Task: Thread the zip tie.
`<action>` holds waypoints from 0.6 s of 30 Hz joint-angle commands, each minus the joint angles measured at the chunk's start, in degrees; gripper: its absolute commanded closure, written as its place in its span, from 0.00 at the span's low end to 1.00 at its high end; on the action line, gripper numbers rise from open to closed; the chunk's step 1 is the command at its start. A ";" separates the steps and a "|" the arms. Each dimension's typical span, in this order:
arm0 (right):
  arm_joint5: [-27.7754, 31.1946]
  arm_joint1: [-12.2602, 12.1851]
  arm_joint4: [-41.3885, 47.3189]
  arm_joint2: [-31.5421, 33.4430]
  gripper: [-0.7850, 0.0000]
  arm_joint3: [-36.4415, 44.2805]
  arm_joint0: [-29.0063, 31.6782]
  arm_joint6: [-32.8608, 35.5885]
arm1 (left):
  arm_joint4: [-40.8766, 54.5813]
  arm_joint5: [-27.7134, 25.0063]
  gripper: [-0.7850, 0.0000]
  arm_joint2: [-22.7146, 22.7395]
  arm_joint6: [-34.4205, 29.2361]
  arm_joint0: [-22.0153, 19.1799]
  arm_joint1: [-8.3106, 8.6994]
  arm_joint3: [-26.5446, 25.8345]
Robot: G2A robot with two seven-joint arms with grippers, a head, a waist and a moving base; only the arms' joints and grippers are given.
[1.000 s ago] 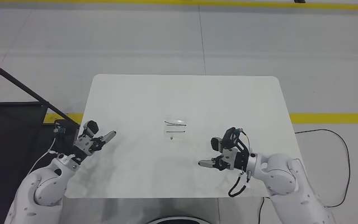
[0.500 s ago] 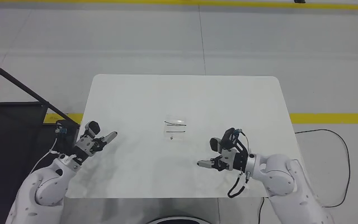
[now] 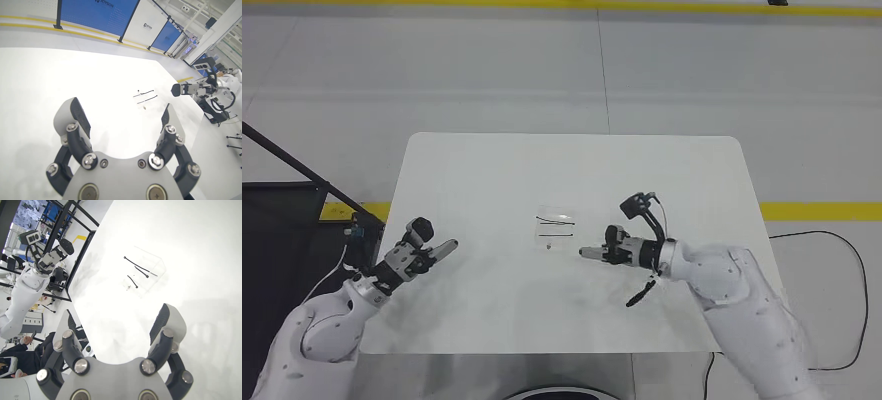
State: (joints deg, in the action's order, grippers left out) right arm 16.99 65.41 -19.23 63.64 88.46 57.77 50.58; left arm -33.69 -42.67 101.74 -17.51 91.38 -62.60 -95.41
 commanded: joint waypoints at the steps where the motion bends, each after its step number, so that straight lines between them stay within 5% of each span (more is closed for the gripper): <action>1: -1.31 0.55 1.19 -1.75 0.00 -3.19 -3.09 0.50 | -0.12 -1.04 0.00 -0.66 0.46 -0.07 0.01 0.19; 18: -5.31 1.38 4.79 -3.78 0.00 -6.63 -5.62 0.93 | 1.18 -2.19 0.00 -2.66 -0.92 0.00 0.12 0.21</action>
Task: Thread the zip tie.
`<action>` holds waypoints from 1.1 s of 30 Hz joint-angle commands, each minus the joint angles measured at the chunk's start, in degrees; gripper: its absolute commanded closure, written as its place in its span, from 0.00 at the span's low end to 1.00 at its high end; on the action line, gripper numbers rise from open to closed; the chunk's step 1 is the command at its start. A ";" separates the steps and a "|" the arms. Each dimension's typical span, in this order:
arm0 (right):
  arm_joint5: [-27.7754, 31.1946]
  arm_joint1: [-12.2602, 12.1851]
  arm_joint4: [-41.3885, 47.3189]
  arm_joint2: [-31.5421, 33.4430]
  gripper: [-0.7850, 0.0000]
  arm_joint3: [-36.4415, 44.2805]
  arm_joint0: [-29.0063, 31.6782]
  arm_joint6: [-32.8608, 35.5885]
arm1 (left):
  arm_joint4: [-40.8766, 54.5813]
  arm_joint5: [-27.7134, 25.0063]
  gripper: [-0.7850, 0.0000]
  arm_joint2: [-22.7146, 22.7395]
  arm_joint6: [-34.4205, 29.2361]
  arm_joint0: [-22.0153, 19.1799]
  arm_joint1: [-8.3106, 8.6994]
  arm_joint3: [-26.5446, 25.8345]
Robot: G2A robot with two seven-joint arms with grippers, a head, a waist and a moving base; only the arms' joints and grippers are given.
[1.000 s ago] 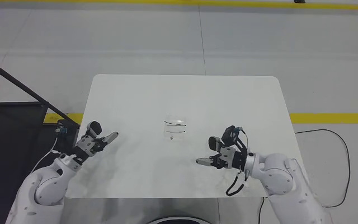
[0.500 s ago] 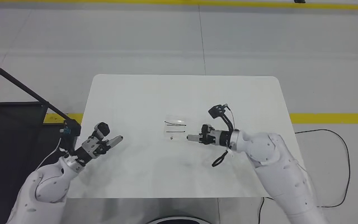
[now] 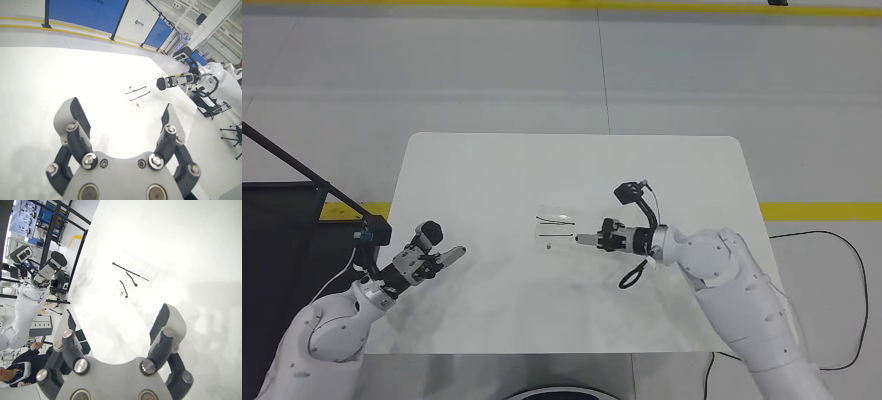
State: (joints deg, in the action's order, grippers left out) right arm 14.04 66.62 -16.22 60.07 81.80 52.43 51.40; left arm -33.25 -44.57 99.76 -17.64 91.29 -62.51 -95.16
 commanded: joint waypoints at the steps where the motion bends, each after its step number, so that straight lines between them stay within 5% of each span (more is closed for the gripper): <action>1: -3.00 0.28 2.08 -0.57 0.00 -0.04 -0.62 0.46 | 1.35 -0.22 0.00 -0.85 -1.12 0.03 0.05 0.01; 12: -10.43 2.73 4.97 -6.26 0.00 -8.05 -8.56 0.88 | 7.55 1.43 0.00 -2.52 -3.75 -1.92 0.35 2.18; 19: -11.86 4.27 7.04 -8.84 0.30 -13.30 -12.35 0.76 | 7.55 1.43 0.00 -2.52 -3.75 -1.92 0.35 2.18; 23: -11.49 4.61 7.34 -9.22 0.27 -14.16 -12.64 0.04 | 7.55 1.43 0.00 -2.52 -3.75 -1.92 0.35 2.18; 26: -10.85 4.55 6.33 -9.38 0.00 -13.43 -12.18 -0.22 | 7.55 1.43 0.00 -2.52 -3.75 -1.92 0.35 2.18; 33: -10.85 4.55 6.33 -9.38 0.00 -13.43 -12.18 -0.22 | 7.55 1.43 0.00 -2.52 -3.75 -1.92 0.35 2.18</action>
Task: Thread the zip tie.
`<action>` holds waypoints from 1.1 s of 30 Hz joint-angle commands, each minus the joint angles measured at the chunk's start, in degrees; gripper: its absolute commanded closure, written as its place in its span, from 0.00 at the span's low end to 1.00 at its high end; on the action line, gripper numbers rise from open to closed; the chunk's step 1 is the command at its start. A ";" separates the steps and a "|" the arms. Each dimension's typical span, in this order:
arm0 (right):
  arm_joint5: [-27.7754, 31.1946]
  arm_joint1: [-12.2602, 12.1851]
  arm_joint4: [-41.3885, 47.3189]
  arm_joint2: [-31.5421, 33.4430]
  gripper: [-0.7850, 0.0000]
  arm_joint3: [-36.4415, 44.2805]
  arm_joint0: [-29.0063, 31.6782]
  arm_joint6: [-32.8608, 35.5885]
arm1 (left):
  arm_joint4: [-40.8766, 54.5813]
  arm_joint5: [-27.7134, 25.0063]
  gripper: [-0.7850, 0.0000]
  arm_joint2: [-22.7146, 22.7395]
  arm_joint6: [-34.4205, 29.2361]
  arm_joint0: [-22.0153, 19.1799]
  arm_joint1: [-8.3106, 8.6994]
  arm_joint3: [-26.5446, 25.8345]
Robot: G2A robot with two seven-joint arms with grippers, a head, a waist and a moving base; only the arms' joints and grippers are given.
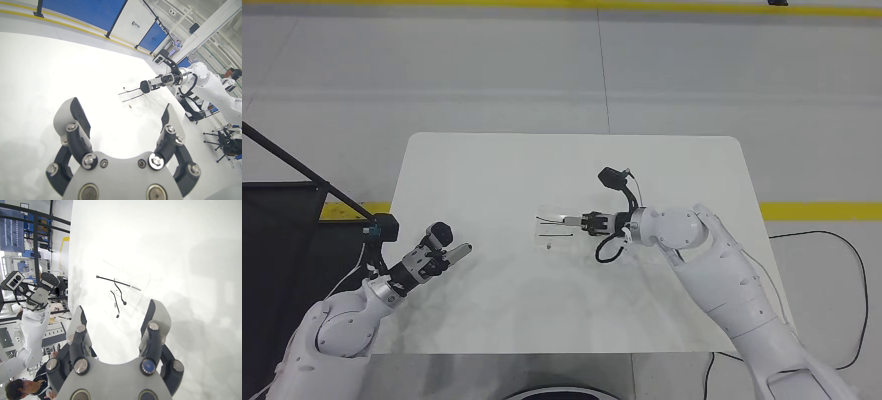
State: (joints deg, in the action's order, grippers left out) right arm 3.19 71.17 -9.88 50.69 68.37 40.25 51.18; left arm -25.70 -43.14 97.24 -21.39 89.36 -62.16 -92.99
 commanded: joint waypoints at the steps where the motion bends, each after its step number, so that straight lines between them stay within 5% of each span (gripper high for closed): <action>1: 0.00 0.00 0.00 0.00 0.00 0.00 0.00 0.00 | 0.00 0.00 0.00 0.00 0.00 0.00 0.00 0.00; 18: -1.35 -0.04 1.07 1.44 0.02 -0.05 0.98 0.06 | 0.00 0.00 0.00 0.00 0.00 0.00 0.00 0.00; 23: -1.96 0.26 1.45 1.23 0.25 -0.86 0.28 0.27 | 0.00 0.00 0.00 0.00 0.00 0.00 0.00 0.00; 26: -2.28 0.43 1.58 1.04 0.50 -1.24 -0.10 0.45 | 0.00 0.00 0.00 0.00 0.00 0.00 0.00 0.00; 33: -3.87 1.10 1.64 -0.21 0.61 -2.66 -1.45 1.46 | 0.00 0.00 0.00 0.00 0.00 0.00 0.00 0.00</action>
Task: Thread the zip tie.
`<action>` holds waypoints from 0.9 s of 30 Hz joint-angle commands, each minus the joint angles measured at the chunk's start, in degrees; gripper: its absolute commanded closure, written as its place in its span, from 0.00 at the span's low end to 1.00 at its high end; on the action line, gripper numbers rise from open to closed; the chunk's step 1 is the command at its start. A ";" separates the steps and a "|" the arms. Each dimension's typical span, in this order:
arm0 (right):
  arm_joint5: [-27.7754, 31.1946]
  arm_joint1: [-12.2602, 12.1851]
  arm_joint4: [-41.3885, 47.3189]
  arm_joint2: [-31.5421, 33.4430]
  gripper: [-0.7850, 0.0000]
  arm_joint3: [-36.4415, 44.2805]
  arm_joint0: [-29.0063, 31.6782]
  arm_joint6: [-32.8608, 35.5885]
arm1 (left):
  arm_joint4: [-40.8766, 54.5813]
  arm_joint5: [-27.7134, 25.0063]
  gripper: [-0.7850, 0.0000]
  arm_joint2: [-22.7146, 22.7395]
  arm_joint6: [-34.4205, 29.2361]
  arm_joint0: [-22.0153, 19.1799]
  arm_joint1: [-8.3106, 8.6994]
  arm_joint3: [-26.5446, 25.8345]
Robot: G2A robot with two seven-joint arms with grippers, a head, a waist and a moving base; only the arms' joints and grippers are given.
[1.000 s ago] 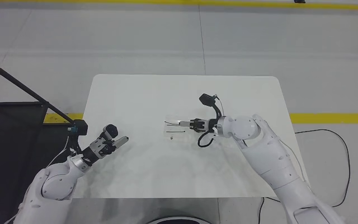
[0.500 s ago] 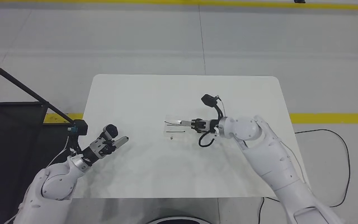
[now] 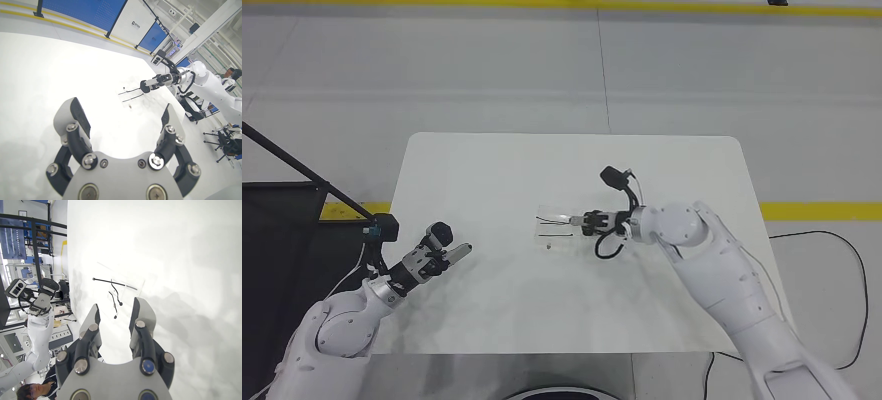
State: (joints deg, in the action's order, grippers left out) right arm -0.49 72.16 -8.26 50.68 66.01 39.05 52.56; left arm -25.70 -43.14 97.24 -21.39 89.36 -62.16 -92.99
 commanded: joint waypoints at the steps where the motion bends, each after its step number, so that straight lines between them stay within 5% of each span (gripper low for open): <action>1: -0.33 0.19 0.04 -0.33 0.61 -0.54 -0.38 0.18 | 0.00 0.00 0.00 0.00 0.00 0.00 0.00 0.00; 27: -1.20 2.41 0.67 -2.99 0.82 -6.29 -3.94 0.97 | 0.00 0.00 0.00 0.00 0.00 0.00 0.00 0.00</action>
State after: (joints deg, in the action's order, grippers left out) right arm -1.65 74.54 -7.56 47.70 59.78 35.14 53.52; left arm -25.70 -43.14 97.24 -21.39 89.36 -62.16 -92.99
